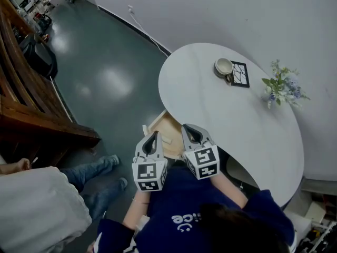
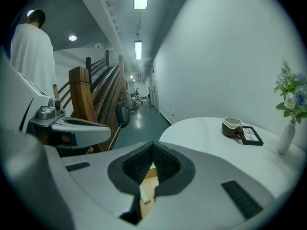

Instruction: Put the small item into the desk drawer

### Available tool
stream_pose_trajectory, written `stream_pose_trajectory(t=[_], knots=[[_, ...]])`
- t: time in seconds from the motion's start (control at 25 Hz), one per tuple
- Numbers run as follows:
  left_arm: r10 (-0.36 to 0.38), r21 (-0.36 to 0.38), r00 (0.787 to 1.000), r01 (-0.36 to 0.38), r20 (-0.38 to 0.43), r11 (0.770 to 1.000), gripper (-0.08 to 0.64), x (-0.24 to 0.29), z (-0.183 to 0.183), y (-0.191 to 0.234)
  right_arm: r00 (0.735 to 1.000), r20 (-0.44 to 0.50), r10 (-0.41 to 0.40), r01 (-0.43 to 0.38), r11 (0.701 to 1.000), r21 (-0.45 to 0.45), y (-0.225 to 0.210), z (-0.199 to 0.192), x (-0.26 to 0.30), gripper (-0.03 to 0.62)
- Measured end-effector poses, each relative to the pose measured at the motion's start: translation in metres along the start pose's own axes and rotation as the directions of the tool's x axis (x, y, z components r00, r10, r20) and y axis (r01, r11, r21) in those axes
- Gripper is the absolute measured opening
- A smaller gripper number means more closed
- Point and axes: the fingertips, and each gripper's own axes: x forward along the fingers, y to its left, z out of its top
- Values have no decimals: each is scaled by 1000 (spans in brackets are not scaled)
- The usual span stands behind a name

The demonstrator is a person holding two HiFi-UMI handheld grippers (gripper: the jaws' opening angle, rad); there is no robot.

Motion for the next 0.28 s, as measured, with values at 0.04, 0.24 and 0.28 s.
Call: stream_pose_trajectory(t=[0.04,0.24,0.28], knots=[[0,-1,1000,0,-1,1000,3,-1,-1,1,1000,-2,1,-1,1000,-2,1,0,0,6],[-3,2,1000,3,-4,1000,3,-1,-3,6,1000,-7,5,-5,1000,-6,6,-2,5,6],[-3,2,1000,3,-4,1000,3,-1,-4,8,1000,-9,6,-6,1000,-6,7,-3,6,6]])
